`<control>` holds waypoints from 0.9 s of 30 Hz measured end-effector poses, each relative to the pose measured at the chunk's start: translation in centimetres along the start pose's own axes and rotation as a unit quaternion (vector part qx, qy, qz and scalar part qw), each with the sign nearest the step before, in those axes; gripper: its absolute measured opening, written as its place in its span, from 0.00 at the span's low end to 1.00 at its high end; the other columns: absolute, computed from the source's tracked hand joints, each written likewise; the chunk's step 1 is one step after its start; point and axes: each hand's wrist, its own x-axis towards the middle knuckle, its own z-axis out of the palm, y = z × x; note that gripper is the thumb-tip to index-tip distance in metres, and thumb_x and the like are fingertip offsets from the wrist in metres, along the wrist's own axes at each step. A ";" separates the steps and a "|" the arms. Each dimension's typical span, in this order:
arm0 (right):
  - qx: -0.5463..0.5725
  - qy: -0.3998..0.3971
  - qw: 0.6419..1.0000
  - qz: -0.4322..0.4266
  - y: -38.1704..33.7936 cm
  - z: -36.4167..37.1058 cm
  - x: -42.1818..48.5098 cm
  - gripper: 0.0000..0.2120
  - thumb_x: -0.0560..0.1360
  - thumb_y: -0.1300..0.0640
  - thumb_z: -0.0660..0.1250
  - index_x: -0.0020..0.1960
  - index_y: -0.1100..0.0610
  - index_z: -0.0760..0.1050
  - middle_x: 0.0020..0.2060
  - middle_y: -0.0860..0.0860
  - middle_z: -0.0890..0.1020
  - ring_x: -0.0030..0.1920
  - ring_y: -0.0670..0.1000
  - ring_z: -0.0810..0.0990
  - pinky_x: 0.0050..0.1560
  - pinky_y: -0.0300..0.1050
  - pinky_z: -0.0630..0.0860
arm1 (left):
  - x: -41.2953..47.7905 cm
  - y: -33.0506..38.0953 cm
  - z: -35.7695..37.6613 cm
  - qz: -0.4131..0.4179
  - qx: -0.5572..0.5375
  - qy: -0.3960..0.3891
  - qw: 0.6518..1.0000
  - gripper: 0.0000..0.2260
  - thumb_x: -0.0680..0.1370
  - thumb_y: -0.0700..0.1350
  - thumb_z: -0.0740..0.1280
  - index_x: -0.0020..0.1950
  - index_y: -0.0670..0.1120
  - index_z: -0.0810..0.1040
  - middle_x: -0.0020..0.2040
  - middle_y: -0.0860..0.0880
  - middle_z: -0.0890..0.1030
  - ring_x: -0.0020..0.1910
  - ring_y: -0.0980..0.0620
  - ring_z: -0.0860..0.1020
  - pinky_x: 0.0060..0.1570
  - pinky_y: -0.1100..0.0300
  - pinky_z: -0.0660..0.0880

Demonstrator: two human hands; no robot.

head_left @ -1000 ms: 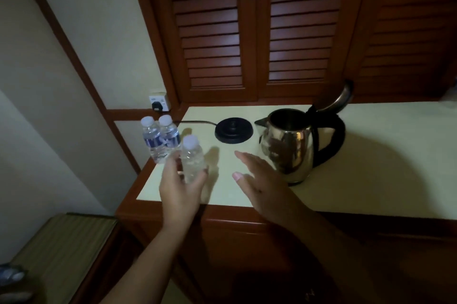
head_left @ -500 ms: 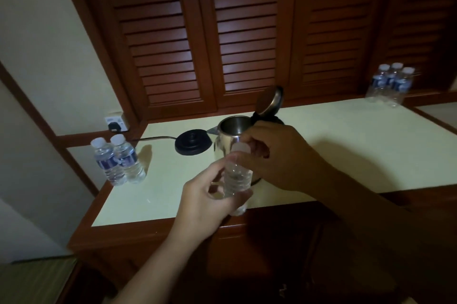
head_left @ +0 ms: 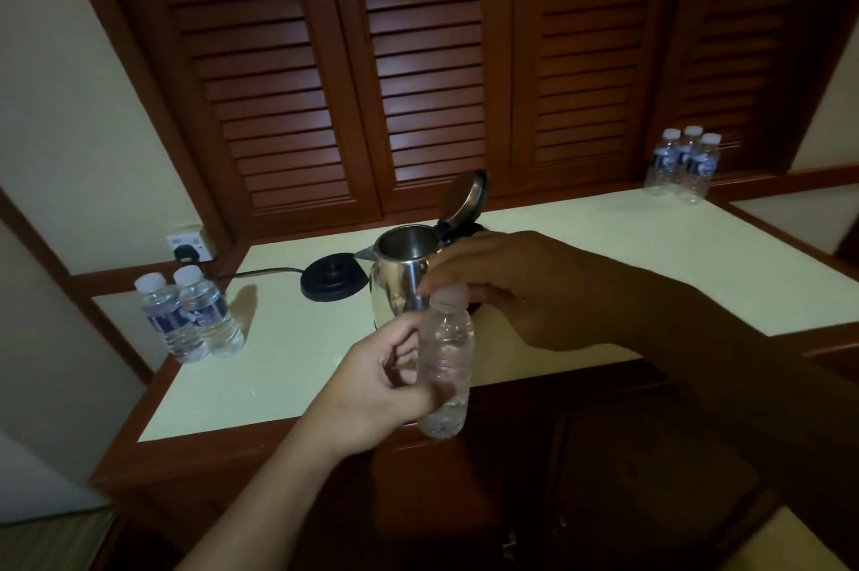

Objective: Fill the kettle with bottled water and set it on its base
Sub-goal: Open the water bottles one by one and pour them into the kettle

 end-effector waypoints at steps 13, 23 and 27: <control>0.239 0.232 0.919 0.208 3.5 9.5 -1.4 0.07 0.74 0.54 0.75 0.50 0.51 0.79 0.47 0.43 0.84 0.48 0.37 0.83 0.49 0.32 0.78 | -1.2 -1.2 -1.2 -0.049 0.082 0.132 0.987 0.24 0.75 0.35 0.78 0.67 0.54 0.80 0.55 0.51 0.87 0.55 0.51 0.85 0.53 0.63 0.80; 0.010 0.189 0.945 0.265 10.8 17.7 -1.4 0.11 0.73 0.45 0.66 0.41 0.52 0.79 0.37 0.43 0.78 0.40 0.47 0.77 0.42 0.43 0.70 | 2.1 2.0 -5.8 -0.052 0.206 0.221 0.952 0.21 0.78 0.50 0.75 0.67 0.67 0.75 0.57 0.70 0.79 0.59 0.64 0.78 0.56 0.60 0.73; -0.022 0.174 0.943 0.282 11.6 18.5 -1.5 0.12 0.74 0.43 0.65 0.48 0.51 0.79 0.45 0.44 0.79 0.46 0.47 0.76 0.50 0.46 0.74 | 4.5 3.0 -7.8 -0.055 0.357 0.205 0.910 0.23 0.80 0.51 0.73 0.75 0.61 0.73 0.62 0.53 0.78 0.64 0.49 0.74 0.62 0.51 0.71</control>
